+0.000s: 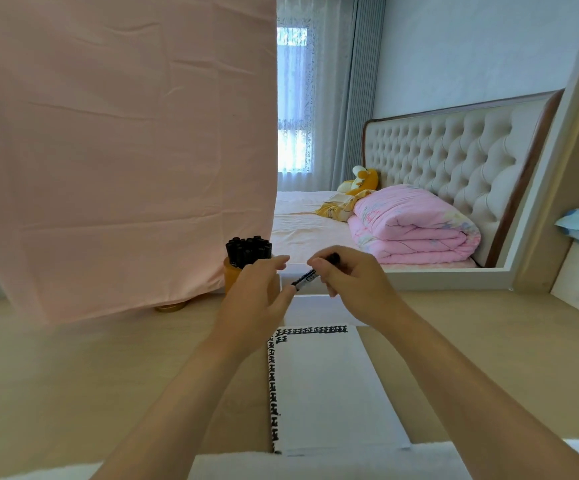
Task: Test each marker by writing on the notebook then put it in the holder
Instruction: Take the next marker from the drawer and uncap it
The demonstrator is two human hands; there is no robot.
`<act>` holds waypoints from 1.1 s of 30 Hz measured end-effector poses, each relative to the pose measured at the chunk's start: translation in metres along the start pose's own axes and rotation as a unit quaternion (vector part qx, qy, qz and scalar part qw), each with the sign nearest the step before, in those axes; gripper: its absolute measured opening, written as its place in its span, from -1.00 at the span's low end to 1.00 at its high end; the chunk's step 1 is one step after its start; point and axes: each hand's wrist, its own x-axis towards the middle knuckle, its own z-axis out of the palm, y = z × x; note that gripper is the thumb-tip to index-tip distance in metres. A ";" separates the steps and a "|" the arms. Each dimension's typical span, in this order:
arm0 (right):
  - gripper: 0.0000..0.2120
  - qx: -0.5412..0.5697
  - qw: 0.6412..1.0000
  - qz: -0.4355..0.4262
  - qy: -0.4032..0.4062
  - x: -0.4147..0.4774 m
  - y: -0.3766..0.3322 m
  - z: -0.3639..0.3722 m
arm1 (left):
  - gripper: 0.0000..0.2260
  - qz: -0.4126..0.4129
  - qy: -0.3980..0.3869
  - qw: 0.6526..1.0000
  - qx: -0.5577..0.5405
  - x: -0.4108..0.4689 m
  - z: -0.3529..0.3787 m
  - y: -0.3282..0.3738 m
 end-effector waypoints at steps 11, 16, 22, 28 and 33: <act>-0.87 0.104 0.988 0.117 -0.001 -0.030 0.035 0.015 | -0.90 -0.037 -0.110 0.992 0.052 -0.034 -0.005 -0.028; -0.85 -0.119 0.990 0.047 -0.065 -0.029 0.045 0.014 | -0.91 -0.002 -0.087 0.992 0.096 -0.031 -0.008 -0.032; -0.80 -0.286 0.944 -0.057 -0.156 -0.033 0.037 0.023 | -0.83 0.053 -0.069 0.992 0.094 -0.032 -0.005 -0.028; -0.81 -0.371 0.905 -0.079 -0.193 -0.031 0.031 0.026 | -0.88 0.082 -0.067 0.989 0.106 -0.030 -0.010 -0.027; -0.82 -0.336 0.921 -0.122 -0.154 -0.031 0.040 0.025 | -0.85 0.041 -0.130 0.986 0.093 -0.027 -0.012 -0.026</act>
